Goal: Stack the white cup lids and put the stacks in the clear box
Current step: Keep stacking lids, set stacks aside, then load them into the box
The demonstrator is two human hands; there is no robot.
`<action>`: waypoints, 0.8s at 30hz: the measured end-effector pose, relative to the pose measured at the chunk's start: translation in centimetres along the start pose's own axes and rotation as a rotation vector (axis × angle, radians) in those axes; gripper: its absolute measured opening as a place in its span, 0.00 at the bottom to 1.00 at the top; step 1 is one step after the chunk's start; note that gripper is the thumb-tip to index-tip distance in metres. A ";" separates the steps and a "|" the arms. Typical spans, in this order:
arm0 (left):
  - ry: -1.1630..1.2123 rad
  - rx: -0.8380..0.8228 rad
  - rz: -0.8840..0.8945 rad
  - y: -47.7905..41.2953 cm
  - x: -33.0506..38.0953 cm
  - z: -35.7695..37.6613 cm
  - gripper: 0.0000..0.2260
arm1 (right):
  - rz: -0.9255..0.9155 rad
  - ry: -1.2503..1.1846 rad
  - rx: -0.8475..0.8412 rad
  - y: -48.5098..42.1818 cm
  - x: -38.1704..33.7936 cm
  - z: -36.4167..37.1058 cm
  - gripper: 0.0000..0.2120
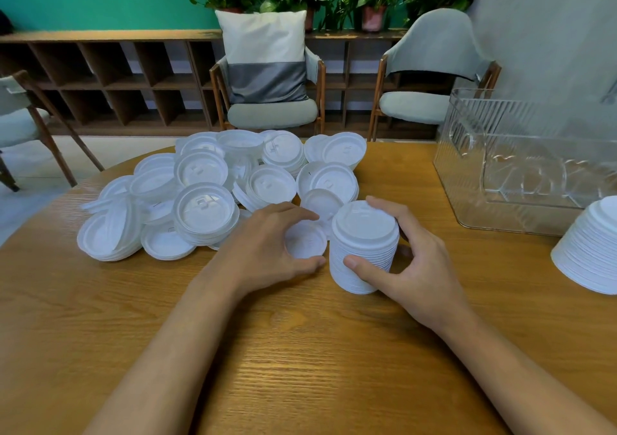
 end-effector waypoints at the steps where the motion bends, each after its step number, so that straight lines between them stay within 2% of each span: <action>1: 0.013 0.016 -0.006 0.0 0.0 -0.1 0.32 | 0.001 0.002 -0.002 0.0 0.0 0.0 0.35; 5: 0.129 0.140 -0.017 0.0 0.9 -0.7 0.29 | 0.008 0.014 -0.007 0.0 0.0 0.0 0.35; 9: 0.514 0.279 -0.041 0.0 2.1 -1.4 0.17 | 0.021 0.019 -0.013 0.1 0.0 0.1 0.35; 13: 0.994 0.296 -0.006 -0.1 3.0 -1.8 0.22 | 0.026 0.016 -0.024 0.1 0.0 0.1 0.35; 16: 1.232 0.301 -0.009 -0.3 3.6 -1.7 0.26 | 0.021 0.002 -0.029 0.2 0.0 0.3 0.34; 20: 1.368 0.210 0.000 -0.6 4.3 -0.6 0.23 | 0.001 -0.027 -0.044 0.2 -0.1 0.6 0.34; 24: 1.385 0.143 -0.004 -0.8 4.4 0.1 0.23 | -0.005 -0.094 -0.063 0.2 -0.4 0.6 0.41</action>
Point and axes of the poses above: each hand's wrist, its own y-axis away from the middle knuckle, its own z-axis out of the palm, x = y × z, the point moved 1 cm from there along -y, towards the middle knuckle, and after that the axes turned 4 degrees about -x, right-handed, at the moved point
